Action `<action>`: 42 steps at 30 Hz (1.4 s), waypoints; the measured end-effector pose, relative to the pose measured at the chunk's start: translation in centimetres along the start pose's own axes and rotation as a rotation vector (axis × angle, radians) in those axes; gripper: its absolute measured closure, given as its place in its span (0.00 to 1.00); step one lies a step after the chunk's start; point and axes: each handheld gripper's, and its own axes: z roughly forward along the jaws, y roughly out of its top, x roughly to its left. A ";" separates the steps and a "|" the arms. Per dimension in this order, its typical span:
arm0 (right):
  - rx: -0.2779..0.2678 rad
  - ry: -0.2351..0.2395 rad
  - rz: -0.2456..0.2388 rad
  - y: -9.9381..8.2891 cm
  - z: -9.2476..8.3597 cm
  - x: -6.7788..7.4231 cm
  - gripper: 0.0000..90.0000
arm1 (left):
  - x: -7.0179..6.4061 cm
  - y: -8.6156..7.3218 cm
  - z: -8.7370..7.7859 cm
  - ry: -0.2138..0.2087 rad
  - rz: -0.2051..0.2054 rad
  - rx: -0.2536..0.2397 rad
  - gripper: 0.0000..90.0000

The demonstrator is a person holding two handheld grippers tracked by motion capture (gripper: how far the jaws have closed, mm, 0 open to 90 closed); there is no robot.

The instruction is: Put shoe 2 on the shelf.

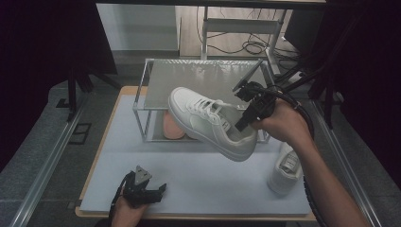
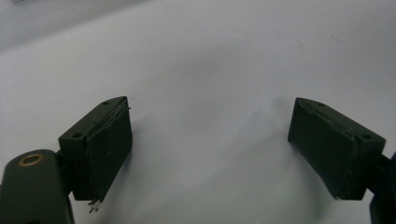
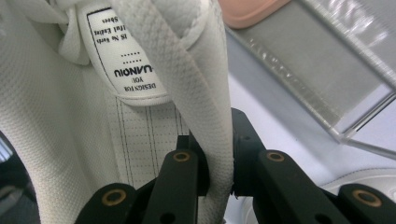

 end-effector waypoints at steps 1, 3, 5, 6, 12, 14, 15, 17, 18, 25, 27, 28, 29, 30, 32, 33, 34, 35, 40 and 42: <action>-0.002 -0.010 0.013 0.3 0.0 -0.1 0.92 | 0.0 0.0 0.0 0.000 0.000 0.000 0.15; -0.002 -0.027 0.033 0.9 0.0 -0.5 0.92 | 0.0 0.0 0.0 0.001 0.000 -0.001 0.15; 0.000 -0.042 0.049 1.5 0.1 -0.8 0.92 | 0.0 0.0 0.0 0.001 0.000 -0.001 0.15; 0.001 -0.052 0.074 2.0 0.2 -1.2 0.92 | 0.0 0.0 0.0 0.001 -0.003 -0.001 0.15; -0.013 -0.052 0.141 3.1 0.6 -2.4 0.92 | -0.1 0.0 0.0 0.001 -0.003 -0.002 0.15; -0.017 -0.055 0.152 3.5 0.9 -2.9 0.92 | -0.1 0.0 0.0 0.002 -0.003 -0.002 0.15; -0.013 -0.057 0.170 3.8 1.1 -3.0 0.92 | -0.1 0.0 0.0 0.002 -0.003 -0.002 0.15; -0.004 -0.060 0.188 4.2 1.4 -3.3 0.92 | -0.1 0.0 0.0 0.002 -0.003 -0.002 0.15; -0.001 -0.067 0.194 4.5 1.6 -3.4 0.92 | 0.0 0.0 0.0 0.004 0.001 0.000 0.15; -0.016 -0.070 0.255 5.7 2.3 -4.6 0.92 | -0.1 0.0 0.0 0.005 0.002 0.000 0.15; -0.020 -0.078 0.274 6.0 2.3 -4.9 0.92 | -0.1 0.0 0.0 0.004 0.002 0.000 0.15; -0.019 -0.083 0.281 6.1 2.3 -5.0 0.92 | -0.1 0.0 0.0 0.005 0.002 -0.001 0.15; -0.021 -0.087 0.286 6.2 2.4 -5.0 0.92 | -0.1 0.0 0.0 0.005 0.002 -0.001 0.15; -0.021 -0.085 0.295 6.4 2.4 -5.1 0.92 | -0.1 0.0 0.0 0.004 0.002 0.000 0.15; -0.034 -0.084 0.314 6.8 2.5 -5.4 0.92 | -0.1 0.0 0.0 0.005 0.002 0.000 0.15; -0.034 -0.084 0.314 6.8 2.5 -5.4 0.92 | -0.1 0.0 0.0 0.005 0.003 0.000 0.15; -0.039 -0.084 0.318 6.9 2.6 -5.5 0.92 | -0.1 0.0 0.0 0.005 0.003 0.000 0.15; -0.040 -0.085 0.321 7.0 2.6 -5.5 0.91 | -0.1 0.0 0.0 0.004 0.000 -0.001 0.15; -0.034 -0.056 0.342 7.4 2.6 -5.9 0.88 | -0.1 0.0 0.0 0.005 0.000 -0.001 0.15; -0.038 -0.044 0.338 7.4 2.5 -6.0 0.86 | -0.1 0.0 0.0 0.005 0.002 0.000 0.15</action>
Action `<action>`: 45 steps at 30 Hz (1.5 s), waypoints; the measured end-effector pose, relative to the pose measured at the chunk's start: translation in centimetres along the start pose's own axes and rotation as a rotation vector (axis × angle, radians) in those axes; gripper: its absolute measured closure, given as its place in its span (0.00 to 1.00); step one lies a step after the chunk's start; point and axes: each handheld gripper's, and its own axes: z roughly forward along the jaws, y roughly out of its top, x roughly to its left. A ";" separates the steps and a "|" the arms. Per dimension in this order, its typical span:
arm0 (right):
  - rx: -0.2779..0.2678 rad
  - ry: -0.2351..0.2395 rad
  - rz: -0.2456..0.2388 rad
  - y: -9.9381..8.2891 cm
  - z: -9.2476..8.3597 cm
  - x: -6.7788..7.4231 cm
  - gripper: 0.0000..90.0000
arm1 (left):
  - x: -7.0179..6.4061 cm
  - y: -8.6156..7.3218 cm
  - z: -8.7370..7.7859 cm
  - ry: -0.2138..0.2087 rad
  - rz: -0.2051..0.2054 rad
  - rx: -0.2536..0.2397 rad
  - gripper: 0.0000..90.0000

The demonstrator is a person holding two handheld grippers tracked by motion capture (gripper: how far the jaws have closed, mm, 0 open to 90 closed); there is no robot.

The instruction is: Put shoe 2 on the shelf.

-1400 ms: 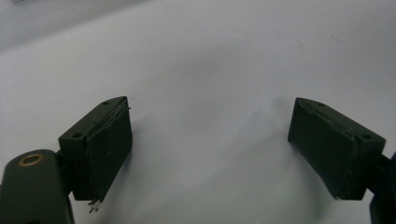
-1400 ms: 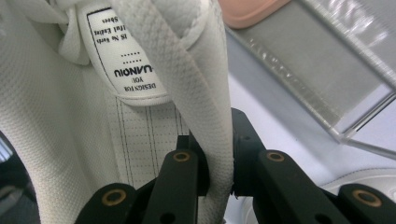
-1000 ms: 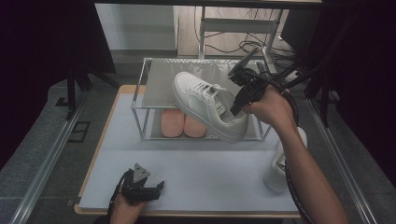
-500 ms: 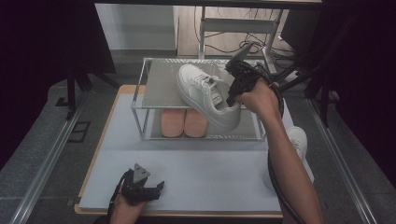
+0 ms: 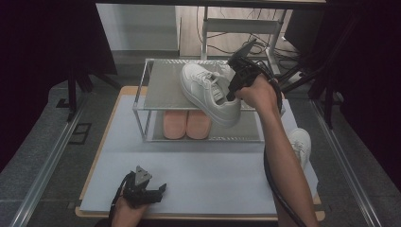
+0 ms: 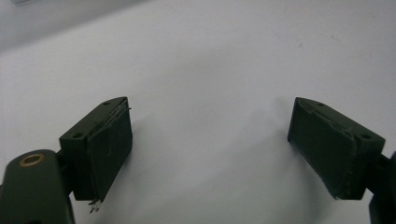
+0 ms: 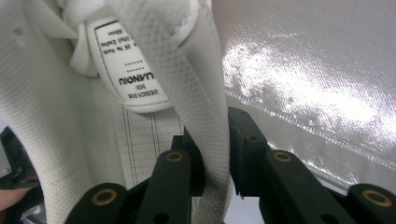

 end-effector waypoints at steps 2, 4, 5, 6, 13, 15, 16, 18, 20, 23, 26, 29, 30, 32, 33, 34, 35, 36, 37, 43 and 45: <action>-0.024 0.019 -0.007 0.0 -0.2 -0.1 0.83 | 0.0 0.0 0.0 0.000 -0.001 0.000 0.15; -0.078 0.029 -0.006 0.0 -0.9 -0.1 0.80 | 0.0 0.0 0.0 0.000 -0.001 0.000 0.15; -0.095 0.028 -0.004 0.0 -1.2 -0.1 0.80 | 0.0 0.0 0.0 0.000 -0.003 0.000 0.15; -0.099 0.031 -0.009 0.0 -1.4 -0.1 0.79 | 0.0 0.0 0.0 -0.001 -0.004 0.000 0.15; -0.135 0.018 -0.056 -0.2 -2.4 0.1 0.70 | 0.0 0.0 0.0 0.000 -0.004 0.000 0.15; -0.152 0.022 -0.069 -0.4 -2.9 0.2 0.69 | 0.0 0.0 0.0 0.001 -0.002 0.000 0.15; -0.157 0.021 -0.076 -0.4 -3.3 0.2 0.68 | 0.0 0.0 0.0 -0.001 -0.005 0.000 0.15; -0.184 0.022 -0.083 -0.7 -4.1 0.2 0.68 | 0.0 0.0 0.0 -0.001 -0.004 0.000 0.15; -0.208 0.032 -0.095 -1.1 -4.9 0.2 0.68 | 0.0 0.0 0.0 -0.001 -0.005 0.000 0.15; -0.238 0.041 -0.118 -1.8 -5.9 0.3 0.68 | 0.0 0.0 0.0 -0.001 -0.004 0.000 0.15; -0.260 0.036 -0.145 -2.6 -6.6 0.5 0.68 | 0.0 0.0 0.0 -0.001 -0.005 0.000 0.15; -0.289 0.038 -0.165 -3.4 -7.3 0.5 0.68 | 0.0 0.0 0.0 -0.001 -0.005 0.000 0.15; -0.303 0.041 -0.168 -3.7 -7.6 0.5 0.68 | 0.0 0.0 0.0 0.000 -0.005 0.000 0.15; -0.322 0.046 -0.177 -4.4 -8.1 0.5 0.68 | 0.0 0.0 0.0 -0.001 -0.005 0.000 0.15; -0.330 0.044 -0.183 -4.8 -8.3 0.5 0.68 | 0.0 0.0 0.0 -0.001 -0.005 0.000 0.15; -0.334 0.043 -0.188 -5.2 -8.4 0.4 0.68 | 0.0 0.0 0.0 -0.001 -0.005 0.000 0.15; -0.339 0.041 -0.195 -5.6 -8.4 0.4 0.68 | 0.0 0.0 0.0 -0.001 -0.005 0.000 0.15; -0.346 0.042 -0.202 -6.0 -8.4 0.4 0.68 | 0.0 0.0 0.0 -0.001 -0.005 0.000 0.15; -0.353 0.049 -0.207 -6.5 -8.4 0.3 0.69 | 0.0 0.0 0.0 -0.001 -0.005 0.000 0.15; -0.391 0.081 -0.256 -9.4 -7.6 -0.1 0.76 | 0.0 0.0 0.0 0.000 -0.004 0.000 0.15; -0.403 0.093 -0.272 -10.5 -7.2 -0.2 0.80 | 0.0 0.0 0.0 0.000 -0.005 0.000 0.15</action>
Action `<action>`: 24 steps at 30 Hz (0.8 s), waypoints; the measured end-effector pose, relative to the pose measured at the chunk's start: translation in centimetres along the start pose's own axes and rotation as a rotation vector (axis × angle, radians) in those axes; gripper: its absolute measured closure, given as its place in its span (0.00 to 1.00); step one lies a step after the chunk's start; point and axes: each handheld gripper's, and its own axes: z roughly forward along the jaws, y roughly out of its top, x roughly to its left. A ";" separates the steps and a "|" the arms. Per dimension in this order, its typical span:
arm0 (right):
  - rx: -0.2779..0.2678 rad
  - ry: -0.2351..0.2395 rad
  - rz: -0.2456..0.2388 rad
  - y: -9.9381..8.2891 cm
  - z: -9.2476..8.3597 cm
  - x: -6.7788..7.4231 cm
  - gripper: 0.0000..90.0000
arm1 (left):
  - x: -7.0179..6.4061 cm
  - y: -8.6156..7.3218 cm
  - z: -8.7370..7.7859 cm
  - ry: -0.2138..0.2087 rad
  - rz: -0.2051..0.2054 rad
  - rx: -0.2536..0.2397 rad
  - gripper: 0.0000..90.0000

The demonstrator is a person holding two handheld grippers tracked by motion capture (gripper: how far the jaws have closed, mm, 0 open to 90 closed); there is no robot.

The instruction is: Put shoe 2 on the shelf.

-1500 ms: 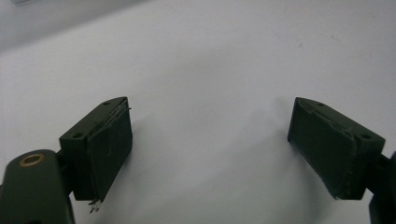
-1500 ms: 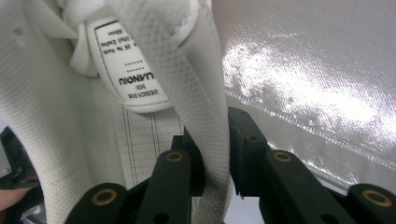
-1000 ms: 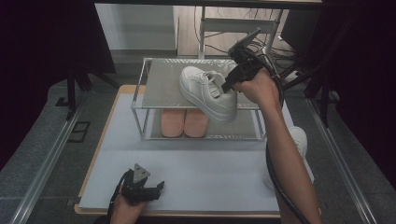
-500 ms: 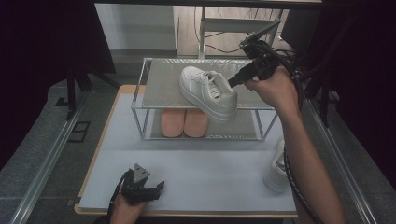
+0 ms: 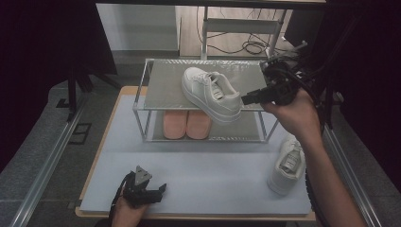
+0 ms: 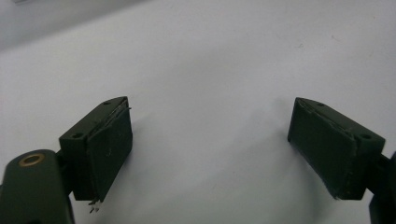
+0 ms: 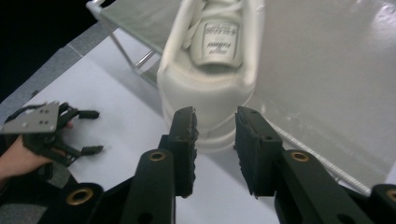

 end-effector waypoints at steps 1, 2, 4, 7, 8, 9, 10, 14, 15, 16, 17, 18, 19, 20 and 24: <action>-0.002 0.007 -0.006 -0.6 0.1 0.1 0.82 | 0.0 0.0 0.0 0.000 0.000 -0.001 0.15; -0.006 0.008 -0.014 -1.1 0.2 0.1 0.84 | 0.0 0.0 0.0 0.001 0.000 -0.001 0.15; -0.017 0.003 -0.039 -2.3 0.6 0.2 0.90 | 0.0 0.0 0.0 0.001 0.000 -0.001 0.15; -0.040 0.007 -0.069 -3.8 1.6 0.4 1.00 | 0.0 0.0 0.0 0.000 -0.001 0.001 0.15; -0.050 0.016 -0.072 -4.3 2.0 0.4 1.00 | 0.0 0.0 0.0 0.001 0.002 0.002 0.15; -0.058 0.021 -0.071 -4.7 2.5 0.5 1.00 | 0.0 0.0 0.0 0.000 0.000 0.001 0.15; -0.064 0.030 -0.072 -5.0 2.9 0.6 1.00 | 0.0 0.0 0.0 0.002 0.004 0.001 0.15; -0.088 0.067 -0.079 -6.1 4.5 0.9 1.00 | 0.0 0.0 0.0 0.002 0.001 -0.003 0.15; -0.096 0.073 -0.083 -6.2 4.8 1.0 1.00 | 0.0 0.0 0.0 0.002 0.001 -0.002 0.15; -0.103 0.076 -0.087 -6.3 5.0 1.0 1.00 | 0.0 0.0 0.0 0.002 0.001 -0.002 0.15; -0.106 0.073 -0.089 -6.3 5.2 1.1 1.00 | 0.0 0.0 0.0 0.002 0.001 -0.002 0.15; -0.108 0.074 -0.091 -6.3 5.4 1.1 1.00 | 0.0 0.0 0.0 0.002 0.001 -0.003 0.15; -0.110 0.071 -0.092 -6.3 5.5 1.1 1.00 | 0.0 0.0 0.0 0.002 0.001 -0.003 0.15; -0.113 0.064 -0.093 -6.2 5.6 1.2 1.00 | 0.0 0.0 0.0 0.002 0.001 -0.002 0.15; -0.119 0.071 -0.096 -5.7 6.1 1.4 1.00 | 0.0 0.0 0.0 0.002 0.001 -0.002 0.15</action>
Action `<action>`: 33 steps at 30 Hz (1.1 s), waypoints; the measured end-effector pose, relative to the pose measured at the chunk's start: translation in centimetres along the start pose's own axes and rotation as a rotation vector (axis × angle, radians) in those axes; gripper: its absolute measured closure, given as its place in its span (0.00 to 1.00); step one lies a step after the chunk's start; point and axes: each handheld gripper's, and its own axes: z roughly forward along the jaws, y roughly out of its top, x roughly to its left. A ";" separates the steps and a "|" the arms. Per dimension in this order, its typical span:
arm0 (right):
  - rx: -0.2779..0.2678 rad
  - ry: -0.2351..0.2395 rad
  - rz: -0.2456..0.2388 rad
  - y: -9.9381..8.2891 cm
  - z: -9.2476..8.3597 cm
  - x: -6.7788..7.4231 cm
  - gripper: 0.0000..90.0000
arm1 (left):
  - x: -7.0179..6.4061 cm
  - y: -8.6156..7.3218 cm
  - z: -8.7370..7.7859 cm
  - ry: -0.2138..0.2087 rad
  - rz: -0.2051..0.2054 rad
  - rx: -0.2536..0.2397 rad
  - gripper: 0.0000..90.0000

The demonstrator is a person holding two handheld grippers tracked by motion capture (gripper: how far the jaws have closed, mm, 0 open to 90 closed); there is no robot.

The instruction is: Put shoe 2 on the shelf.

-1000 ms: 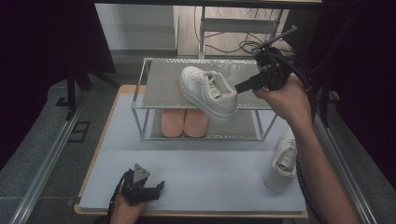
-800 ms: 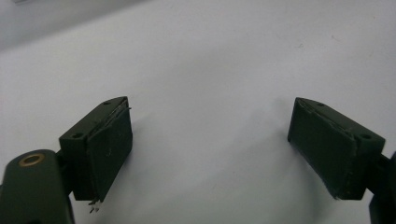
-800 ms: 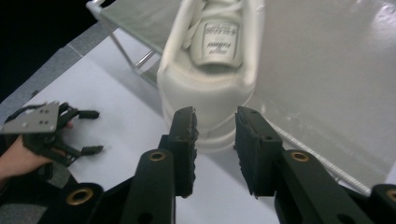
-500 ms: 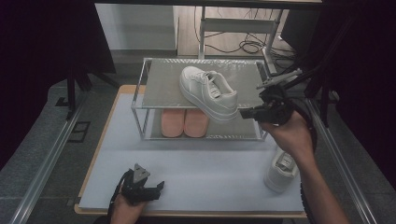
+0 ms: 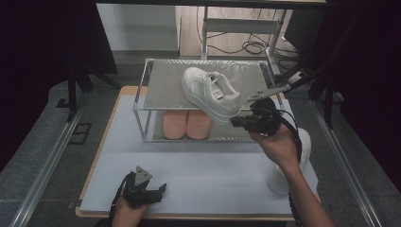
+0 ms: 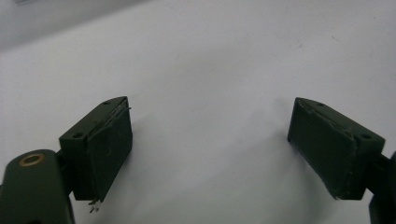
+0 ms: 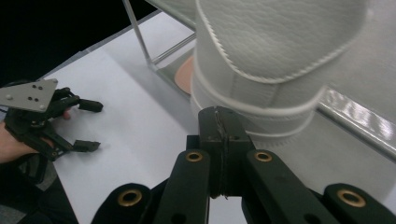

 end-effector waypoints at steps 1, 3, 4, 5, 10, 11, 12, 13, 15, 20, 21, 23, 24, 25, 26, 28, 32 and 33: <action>0.000 0.004 -0.003 0.1 0.1 0.1 1.00 | 0.0 0.0 0.0 0.000 0.000 -0.001 0.15; 0.003 0.011 -0.014 0.4 0.5 0.6 1.00 | 0.0 0.0 0.0 0.001 0.000 0.000 0.15; 0.006 0.007 -0.022 0.6 0.8 0.9 1.00 | 0.0 0.0 0.0 0.001 0.000 0.000 0.15; 0.008 0.003 -0.031 0.8 1.1 1.1 1.00 | 0.0 0.0 0.0 0.001 0.000 0.000 0.15; 0.026 0.016 -0.063 1.7 2.7 2.1 1.00 | 0.0 0.0 0.0 0.001 0.000 -0.001 0.15; 0.027 0.015 -0.064 1.8 2.7 2.2 1.00 | 0.0 0.0 0.0 0.001 0.001 -0.001 0.16; 0.029 0.010 -0.069 1.8 2.6 2.3 1.00 | 0.0 0.0 0.0 0.001 0.000 -0.001 0.16; 0.028 0.009 -0.069 1.8 2.4 2.2 1.00 | 0.0 0.0 0.0 0.000 0.000 -0.001 0.16; 0.032 -0.002 -0.053 1.5 1.8 1.9 1.00 | 0.0 0.0 0.0 0.000 0.001 -0.001 0.15; 0.025 -0.021 -0.026 0.3 -0.1 0.7 1.00 | 0.0 0.0 0.0 0.001 0.000 0.000 0.15; 0.024 -0.028 -0.023 0.2 -0.3 0.4 1.00 | 0.0 0.0 0.0 0.001 0.000 0.000 0.15; 0.023 -0.041 -0.014 -0.1 -0.6 -0.2 1.00 | 0.0 0.0 0.0 0.001 0.000 0.000 0.15; 0.022 -0.047 -0.011 -0.1 -0.7 -0.4 1.00 | 0.0 0.0 0.0 0.001 0.000 -0.001 0.15; 0.021 -0.043 -0.005 -0.2 -0.6 -0.7 1.00 | 0.0 0.0 0.0 0.001 0.000 0.000 0.15; 0.017 -0.033 0.006 -0.2 -0.6 -0.9 1.00 | 0.0 0.0 0.0 0.001 -0.001 -0.001 0.15; 0.014 -0.016 0.011 -0.1 -0.6 -1.0 1.00 | 0.0 0.0 0.0 0.001 0.000 -0.001 0.15; 0.021 -0.023 0.002 0.1 -0.6 -0.9 1.00 | 0.0 0.0 0.0 0.001 0.000 0.000 0.15; 0.023 -0.025 0.003 0.1 -0.6 -0.9 1.00 | 0.0 0.0 0.0 0.001 -0.001 -0.001 0.15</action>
